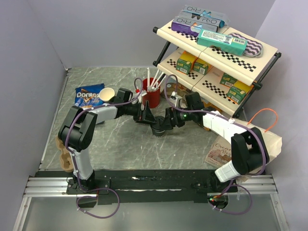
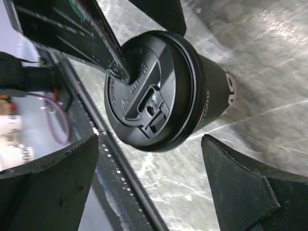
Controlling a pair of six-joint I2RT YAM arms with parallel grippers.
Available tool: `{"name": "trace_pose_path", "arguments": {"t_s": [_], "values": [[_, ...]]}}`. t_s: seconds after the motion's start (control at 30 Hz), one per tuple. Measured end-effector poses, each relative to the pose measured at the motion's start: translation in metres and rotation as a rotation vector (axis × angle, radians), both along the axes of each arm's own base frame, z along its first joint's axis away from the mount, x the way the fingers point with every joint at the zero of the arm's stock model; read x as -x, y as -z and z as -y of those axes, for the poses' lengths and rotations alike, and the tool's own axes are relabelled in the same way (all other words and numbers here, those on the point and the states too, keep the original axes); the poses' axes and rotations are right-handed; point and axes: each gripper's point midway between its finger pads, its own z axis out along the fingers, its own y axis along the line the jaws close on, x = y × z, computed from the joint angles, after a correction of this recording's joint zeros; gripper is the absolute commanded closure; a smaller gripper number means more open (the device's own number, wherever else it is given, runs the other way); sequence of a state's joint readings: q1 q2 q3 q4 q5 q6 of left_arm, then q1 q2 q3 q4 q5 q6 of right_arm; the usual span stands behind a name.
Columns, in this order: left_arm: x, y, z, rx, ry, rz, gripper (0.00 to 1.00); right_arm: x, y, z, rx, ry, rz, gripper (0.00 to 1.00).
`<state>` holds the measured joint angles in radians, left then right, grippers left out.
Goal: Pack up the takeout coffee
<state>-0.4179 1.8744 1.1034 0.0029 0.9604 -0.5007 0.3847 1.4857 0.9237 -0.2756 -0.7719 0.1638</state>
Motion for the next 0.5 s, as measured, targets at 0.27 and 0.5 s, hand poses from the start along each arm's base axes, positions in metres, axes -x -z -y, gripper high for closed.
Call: {"name": "trace_pose_path", "arguments": {"t_s": [0.27,0.5], "values": [[0.0083,0.0024,0.0041,-0.011,0.024,-0.008,0.08,-0.0012,-0.0031,-0.0046,-0.077,0.014,-0.088,0.17],[0.0100,0.0026,0.0042,-0.012,0.029,-0.012,0.07,-0.0029,-0.0032,-0.0036,-0.100,0.024,-0.119,0.32]]}}
